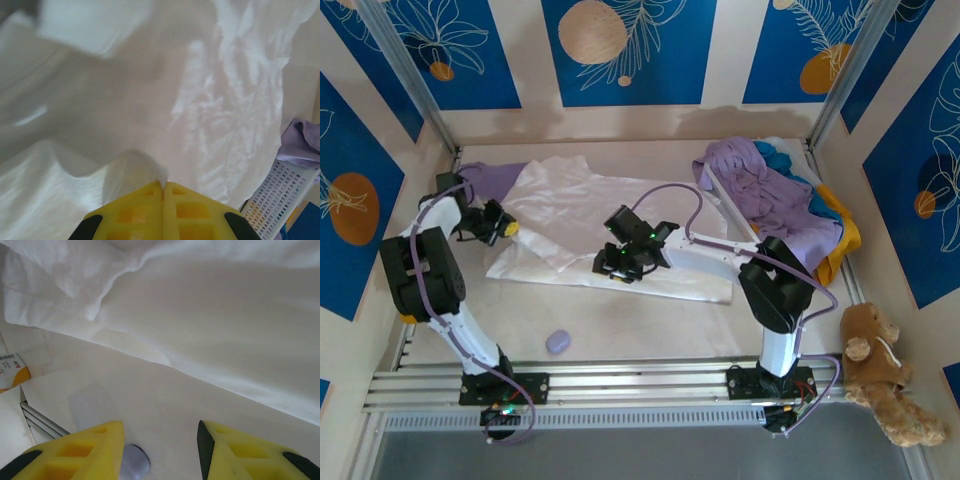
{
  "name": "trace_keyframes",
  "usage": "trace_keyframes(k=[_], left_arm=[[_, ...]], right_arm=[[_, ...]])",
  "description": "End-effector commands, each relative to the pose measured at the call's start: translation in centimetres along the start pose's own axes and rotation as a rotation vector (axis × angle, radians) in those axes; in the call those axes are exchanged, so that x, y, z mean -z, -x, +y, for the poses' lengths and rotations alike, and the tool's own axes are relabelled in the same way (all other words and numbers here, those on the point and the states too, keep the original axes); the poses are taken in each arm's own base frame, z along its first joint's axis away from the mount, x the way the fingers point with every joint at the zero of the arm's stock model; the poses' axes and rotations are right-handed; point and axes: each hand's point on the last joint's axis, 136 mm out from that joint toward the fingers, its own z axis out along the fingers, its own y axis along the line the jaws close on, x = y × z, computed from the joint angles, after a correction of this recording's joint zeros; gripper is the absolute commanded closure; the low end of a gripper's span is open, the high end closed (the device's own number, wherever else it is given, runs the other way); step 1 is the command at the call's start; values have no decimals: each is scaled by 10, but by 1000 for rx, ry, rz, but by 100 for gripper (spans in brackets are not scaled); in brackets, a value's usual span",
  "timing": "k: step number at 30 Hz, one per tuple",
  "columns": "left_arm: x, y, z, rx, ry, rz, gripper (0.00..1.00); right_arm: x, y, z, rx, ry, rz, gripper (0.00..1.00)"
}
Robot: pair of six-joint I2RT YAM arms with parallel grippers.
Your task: Fold and stack the t-shirts
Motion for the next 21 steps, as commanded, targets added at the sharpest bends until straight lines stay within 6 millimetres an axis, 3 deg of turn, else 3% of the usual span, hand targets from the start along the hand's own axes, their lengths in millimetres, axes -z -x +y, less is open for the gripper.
trace_keyframes(k=[1,3,10,14,17,21], left_arm=[[-6,17,-20,13,-57,-15,100],[-10,23,-24,14,-63,-19,100],[-31,33,-35,17,-77,8,100],[-37,32,-40,9,-90,17,87],[-36,32,-45,1,-104,15,71],[-32,32,-50,-19,-115,14,60]], right_arm=[[-3,8,24,32,86,-5,51],[-8,14,31,23,119,-16,44],[-39,35,57,-7,223,-33,43],[-53,44,64,-20,251,-47,42],[-58,49,68,-18,250,-59,42],[-68,57,69,-34,255,-56,42]])
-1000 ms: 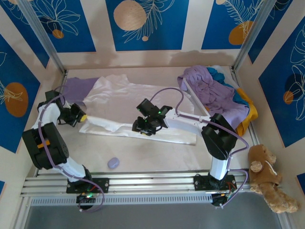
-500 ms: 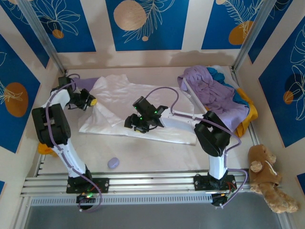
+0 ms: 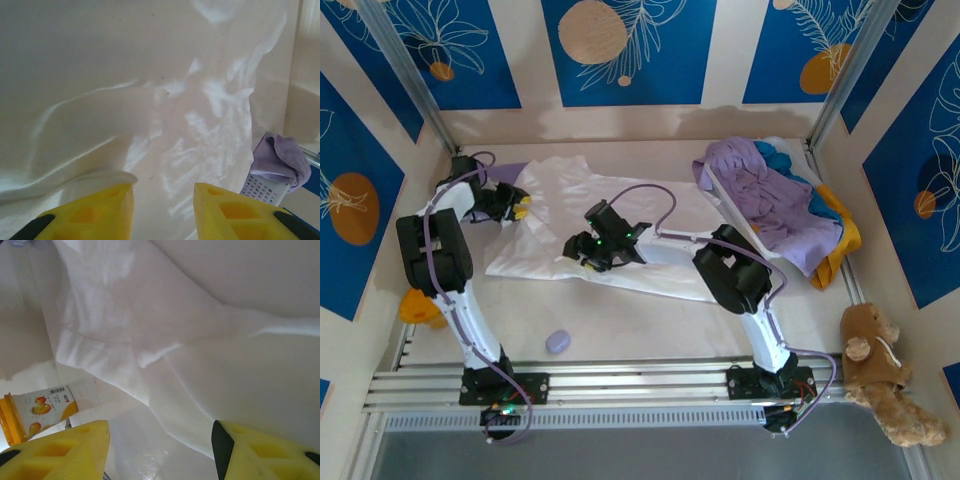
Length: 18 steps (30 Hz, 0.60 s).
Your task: Fold and stack the t-shirts
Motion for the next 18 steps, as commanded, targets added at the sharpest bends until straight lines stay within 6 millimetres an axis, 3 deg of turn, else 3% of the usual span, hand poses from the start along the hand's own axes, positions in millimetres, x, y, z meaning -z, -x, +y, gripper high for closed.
trace_keyframes(k=[1,11,18], left_arm=[[5,0,-16,-41,-34,3,58],[30,-19,-9,-138,38,-9,48],[34,-39,6,-144,55,6,46]], right_arm=[[-9,11,12,-17,52,-3,42],[-27,22,9,-73,45,-5,42],[-32,26,9,-123,53,-9,42]])
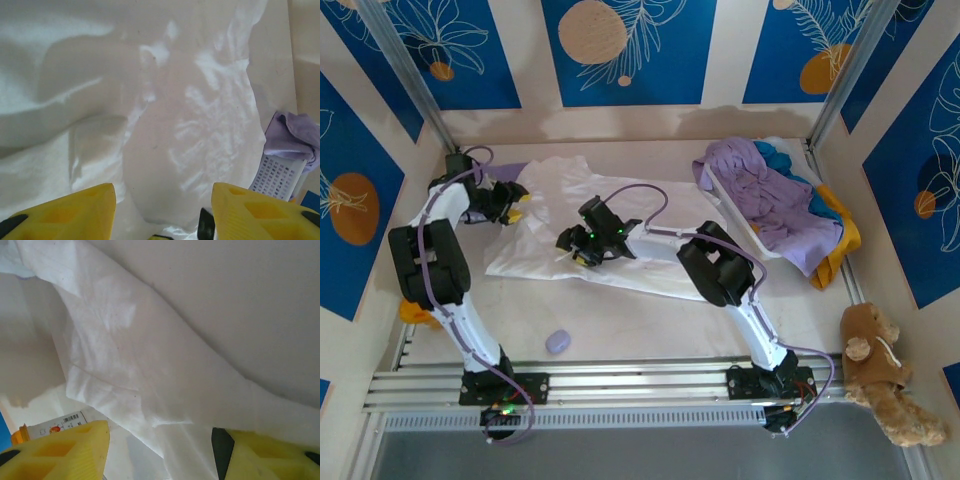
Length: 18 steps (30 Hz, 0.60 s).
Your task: Fold and stack the t-shirts
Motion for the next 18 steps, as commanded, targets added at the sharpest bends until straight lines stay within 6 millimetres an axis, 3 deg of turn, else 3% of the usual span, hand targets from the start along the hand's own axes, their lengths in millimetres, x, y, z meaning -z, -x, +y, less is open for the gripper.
trace_keyframes(k=[1,11,18], left_arm=[[3,-18,9,-13,19,24,46],[3,-46,26,11,17,50,44],[3,-71,42,52,2,57,44]], right_arm=[[-4,5,9,-34,32,3,42],[-17,15,7,-100,84,5,42],[-16,21,18,-155,226,-1,42]])
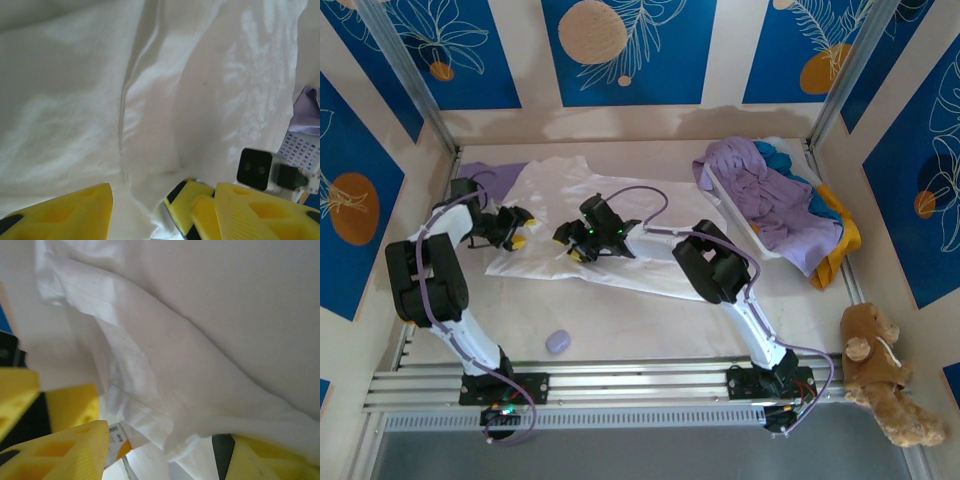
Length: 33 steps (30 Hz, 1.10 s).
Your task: Fold and stack the t-shirts
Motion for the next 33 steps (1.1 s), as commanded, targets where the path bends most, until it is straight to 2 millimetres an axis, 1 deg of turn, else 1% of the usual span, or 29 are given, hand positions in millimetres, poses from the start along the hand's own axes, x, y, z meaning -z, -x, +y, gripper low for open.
trace_keyframes(k=[1,4,8,15,17,20,25,28,33], left_arm=[[-1,-9,1,-1,-27,9,44],[-3,-12,5,3,-24,14,43],[-1,-14,3,5,-36,7,43],[-3,-17,2,12,-49,15,43],[-5,-18,2,20,-58,21,44],[-11,-20,-2,17,-53,35,45],[-28,-22,-11,21,-56,59,45],[-35,-22,-12,12,-29,65,48],[-42,-27,-7,24,-6,72,51]], right_arm=[[-5,3,-2,-54,79,11,42],[-5,8,-2,-84,133,1,42],[1,21,0,-116,229,-46,42],[14,49,4,-96,286,-155,43],[16,53,4,-98,288,-160,43],[20,54,4,-99,289,-162,43],[30,55,5,-86,295,-170,43],[44,52,6,-66,267,-182,43],[69,48,5,-30,214,-207,43]])
